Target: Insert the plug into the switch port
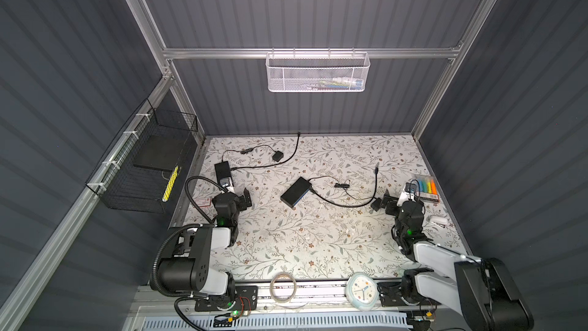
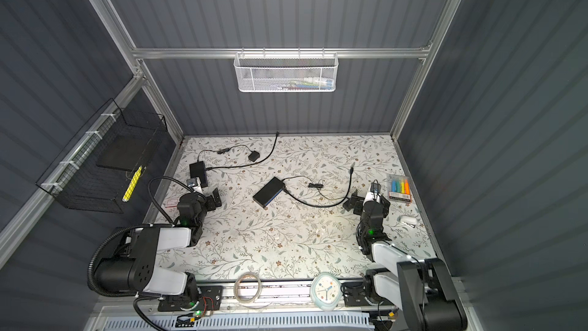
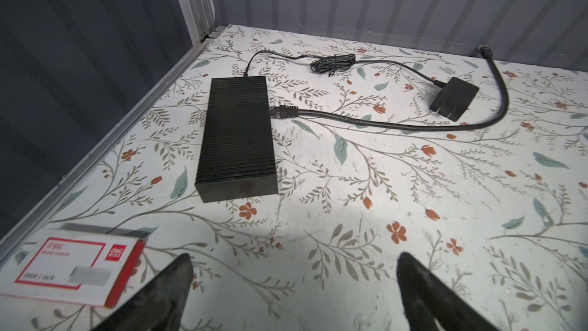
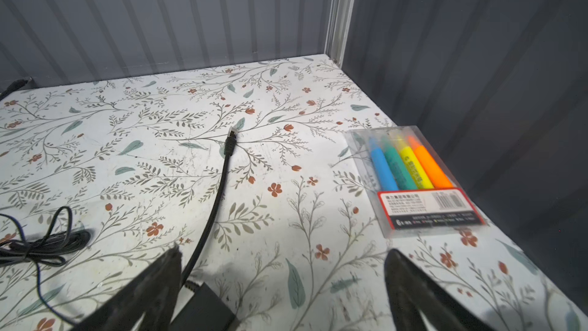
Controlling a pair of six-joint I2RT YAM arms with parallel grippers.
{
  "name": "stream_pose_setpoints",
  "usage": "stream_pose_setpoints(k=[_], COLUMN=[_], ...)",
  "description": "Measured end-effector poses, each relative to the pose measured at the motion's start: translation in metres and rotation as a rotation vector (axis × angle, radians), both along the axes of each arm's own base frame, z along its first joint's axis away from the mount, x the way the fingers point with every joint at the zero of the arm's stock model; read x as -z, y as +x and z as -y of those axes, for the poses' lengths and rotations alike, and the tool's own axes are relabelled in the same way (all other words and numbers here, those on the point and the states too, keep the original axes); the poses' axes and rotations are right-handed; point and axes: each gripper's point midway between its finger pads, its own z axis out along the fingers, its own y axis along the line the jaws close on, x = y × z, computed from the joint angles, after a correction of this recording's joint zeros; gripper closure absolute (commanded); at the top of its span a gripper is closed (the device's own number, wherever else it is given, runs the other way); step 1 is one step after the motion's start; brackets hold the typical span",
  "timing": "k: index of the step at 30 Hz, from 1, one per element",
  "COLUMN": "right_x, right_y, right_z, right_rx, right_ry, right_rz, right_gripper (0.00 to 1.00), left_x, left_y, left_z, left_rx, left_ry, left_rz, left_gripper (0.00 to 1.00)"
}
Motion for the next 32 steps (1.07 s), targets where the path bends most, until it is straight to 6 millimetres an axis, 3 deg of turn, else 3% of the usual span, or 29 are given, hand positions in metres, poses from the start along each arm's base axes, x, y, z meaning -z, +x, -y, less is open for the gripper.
stream_pose_setpoints(k=[3,5,9,12,18,32], right_x=[-0.016,-0.015,0.017,0.014,0.004,0.004], right_y=[0.019,0.024,0.032,0.037,0.044,0.044], right_z=[-0.002,0.005,0.012,0.009,0.004,0.001], right_rx=[-0.031,-0.027,-0.033,-0.07,-0.11,-0.125], right_ry=[-0.012,-0.007,0.008,0.023,0.036,0.041], right_rz=[0.054,0.07,-0.008,0.0,0.029,0.029], right_gripper=[0.01,0.01,0.01,0.01,0.01,0.01], left_x=[-0.009,-0.011,0.019,0.04,0.018,0.028], left_y=[0.003,0.002,0.009,0.016,0.046,0.042], left_z=[-0.002,-0.005,-0.007,-0.003,0.005,0.01], left_rx=[-0.005,-0.017,-0.007,0.03,0.081,0.116], left_ry=[0.022,0.033,0.045,0.048,0.048,0.051], left_rz=[0.044,0.074,0.035,-0.046,-0.007,-0.052], left_gripper=[0.0,0.0,0.0,0.0,0.0,0.0])
